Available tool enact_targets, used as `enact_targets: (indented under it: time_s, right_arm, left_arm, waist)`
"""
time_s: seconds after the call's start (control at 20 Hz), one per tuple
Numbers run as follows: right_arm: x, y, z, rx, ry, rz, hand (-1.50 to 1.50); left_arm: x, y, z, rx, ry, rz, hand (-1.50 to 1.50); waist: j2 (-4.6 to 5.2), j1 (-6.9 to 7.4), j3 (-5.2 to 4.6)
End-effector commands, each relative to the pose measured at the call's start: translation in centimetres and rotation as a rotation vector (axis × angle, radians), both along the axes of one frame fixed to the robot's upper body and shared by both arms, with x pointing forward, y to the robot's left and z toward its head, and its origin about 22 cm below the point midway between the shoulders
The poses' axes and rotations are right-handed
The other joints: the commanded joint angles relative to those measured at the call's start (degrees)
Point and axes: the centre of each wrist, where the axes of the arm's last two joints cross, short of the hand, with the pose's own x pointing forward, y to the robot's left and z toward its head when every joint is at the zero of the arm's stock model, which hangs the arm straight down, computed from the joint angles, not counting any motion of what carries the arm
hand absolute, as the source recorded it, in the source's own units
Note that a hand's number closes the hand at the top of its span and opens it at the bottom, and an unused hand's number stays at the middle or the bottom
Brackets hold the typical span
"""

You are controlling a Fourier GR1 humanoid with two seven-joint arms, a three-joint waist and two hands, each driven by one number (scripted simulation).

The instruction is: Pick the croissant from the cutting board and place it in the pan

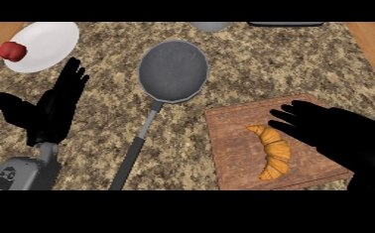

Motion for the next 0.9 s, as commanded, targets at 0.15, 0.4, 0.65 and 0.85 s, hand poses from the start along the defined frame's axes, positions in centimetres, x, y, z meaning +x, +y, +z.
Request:
enact_targets:
  time_s: [0.15,0.4,0.65,0.85]
  right_arm:
    - [-0.9,2.6,-1.1,0.044,-0.019,-0.004,-1.5]
    - [-1.3,5.1,-0.9,-0.033,-0.024,-0.034,-1.5]
    - [-0.4,3.9,-4.4,-0.07,-0.033,-0.076,-1.5]
    - [1.0,3.7,-3.0,-0.058,-0.02,-0.08,-1.5]
  left_arm:
    - [-1.2,0.3,-0.7,-0.01,0.008,0.0,0.0]
    - [-1.0,0.3,-0.1,-0.004,0.0,-0.002,0.0]
    - [1.3,0.1,-0.9,0.001,-0.007,-0.005,0.0]
    - [0.0,2.0,-1.6,0.018,-0.015,0.015,0.0]
  waist:
    - [0.06,0.28,0.01]
    - [0.05,0.32,0.0]
    - [0.14,0.07,0.02]
    - [0.1,0.21,0.01]
